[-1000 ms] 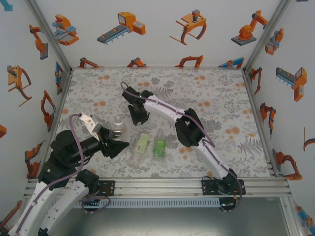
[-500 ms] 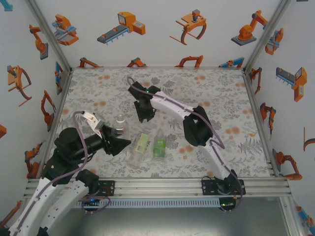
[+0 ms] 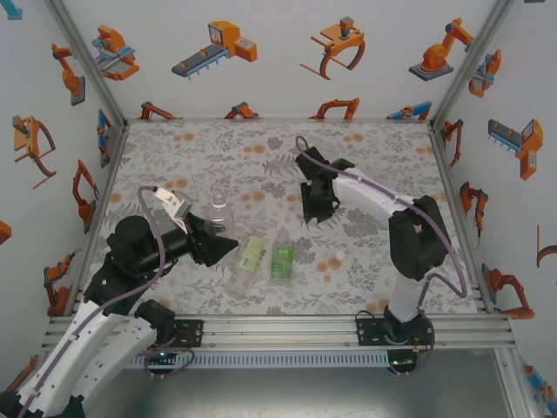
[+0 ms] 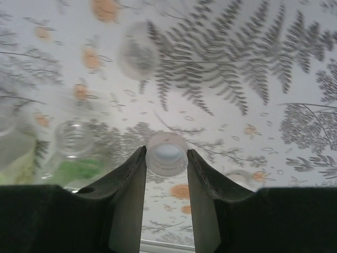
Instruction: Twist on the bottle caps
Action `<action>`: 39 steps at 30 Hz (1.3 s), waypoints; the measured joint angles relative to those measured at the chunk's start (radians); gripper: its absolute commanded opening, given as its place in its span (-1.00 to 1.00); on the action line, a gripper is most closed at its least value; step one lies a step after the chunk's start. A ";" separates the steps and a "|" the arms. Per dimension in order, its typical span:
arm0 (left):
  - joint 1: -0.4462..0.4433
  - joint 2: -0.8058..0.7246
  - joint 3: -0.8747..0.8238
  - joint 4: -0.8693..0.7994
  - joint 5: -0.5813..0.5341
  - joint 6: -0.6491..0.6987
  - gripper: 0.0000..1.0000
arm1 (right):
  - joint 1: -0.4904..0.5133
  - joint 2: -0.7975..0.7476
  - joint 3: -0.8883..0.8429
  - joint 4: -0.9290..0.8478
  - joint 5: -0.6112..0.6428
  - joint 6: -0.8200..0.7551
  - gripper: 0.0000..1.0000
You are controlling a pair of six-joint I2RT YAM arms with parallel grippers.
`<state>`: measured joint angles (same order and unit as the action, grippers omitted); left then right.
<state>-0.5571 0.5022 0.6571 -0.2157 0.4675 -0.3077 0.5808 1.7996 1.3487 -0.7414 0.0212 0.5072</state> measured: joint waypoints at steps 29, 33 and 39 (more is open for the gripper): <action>-0.005 -0.002 -0.002 0.013 -0.035 -0.080 -0.81 | -0.108 -0.034 -0.245 0.245 -0.009 -0.002 -0.11; -0.005 -0.014 -0.003 0.013 -0.041 -0.081 -0.81 | -0.108 -0.034 -0.245 0.240 -0.009 -0.002 -0.11; -0.005 -0.033 -0.008 0.012 -0.050 -0.081 -0.80 | -0.108 -0.035 -0.233 0.228 -0.017 0.002 -0.12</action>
<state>-0.5625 0.4694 0.6491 -0.2039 0.4175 -0.3889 0.4725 1.7649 1.1152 -0.5137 0.0044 0.5087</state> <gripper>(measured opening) 0.584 0.441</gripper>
